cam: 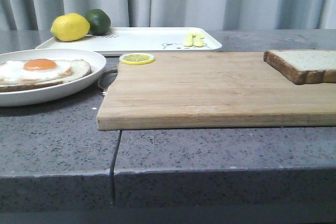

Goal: Place bread and move sandwich to tray

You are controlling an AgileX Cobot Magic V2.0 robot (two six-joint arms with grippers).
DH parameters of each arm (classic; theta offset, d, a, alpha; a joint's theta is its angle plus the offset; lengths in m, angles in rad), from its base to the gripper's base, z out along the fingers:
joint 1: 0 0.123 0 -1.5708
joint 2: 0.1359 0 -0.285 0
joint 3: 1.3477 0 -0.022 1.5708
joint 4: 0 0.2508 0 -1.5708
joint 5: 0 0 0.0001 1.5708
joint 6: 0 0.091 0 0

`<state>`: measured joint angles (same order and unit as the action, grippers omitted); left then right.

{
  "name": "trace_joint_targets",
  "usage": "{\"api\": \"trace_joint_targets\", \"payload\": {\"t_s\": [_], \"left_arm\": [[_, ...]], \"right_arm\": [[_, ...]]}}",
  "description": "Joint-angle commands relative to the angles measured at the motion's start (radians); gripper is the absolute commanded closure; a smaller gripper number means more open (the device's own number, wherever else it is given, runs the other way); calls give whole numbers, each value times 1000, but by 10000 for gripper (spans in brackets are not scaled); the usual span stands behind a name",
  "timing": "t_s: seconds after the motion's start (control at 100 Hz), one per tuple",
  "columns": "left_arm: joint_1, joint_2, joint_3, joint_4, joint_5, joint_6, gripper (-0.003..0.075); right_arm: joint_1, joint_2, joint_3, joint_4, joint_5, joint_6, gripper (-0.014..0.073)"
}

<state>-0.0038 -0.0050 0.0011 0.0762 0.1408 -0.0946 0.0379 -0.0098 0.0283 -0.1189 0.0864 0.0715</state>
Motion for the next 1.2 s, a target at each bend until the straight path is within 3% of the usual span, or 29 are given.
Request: {"api": "trace_joint_targets", "payload": {"t_s": [0.0, 0.74, 0.88, 1.05, 1.13, 1.19], "left_arm": [[-5, -33, 16, -8, -85, -1, 739], [-5, -33, 16, -8, -109, -1, 739], [-5, -33, 6, -19, -189, -1, 739], [-5, -33, -71, -95, -174, -1, 739], [-5, -20, -134, -150, -112, -1, 739], [-5, 1, -196, -182, -39, -1, 739]], "right_arm": [[-4, -21, 0, -6, -80, -4, 710], [-4, -21, 0, -6, -80, -4, 710], [-4, -21, -2, -4, -176, -4, 710], [-4, -21, -17, 48, -458, 31, 710], [-4, -21, -62, 58, -464, 31, 710], [-4, -16, -128, 58, -387, 31, 710]]}}
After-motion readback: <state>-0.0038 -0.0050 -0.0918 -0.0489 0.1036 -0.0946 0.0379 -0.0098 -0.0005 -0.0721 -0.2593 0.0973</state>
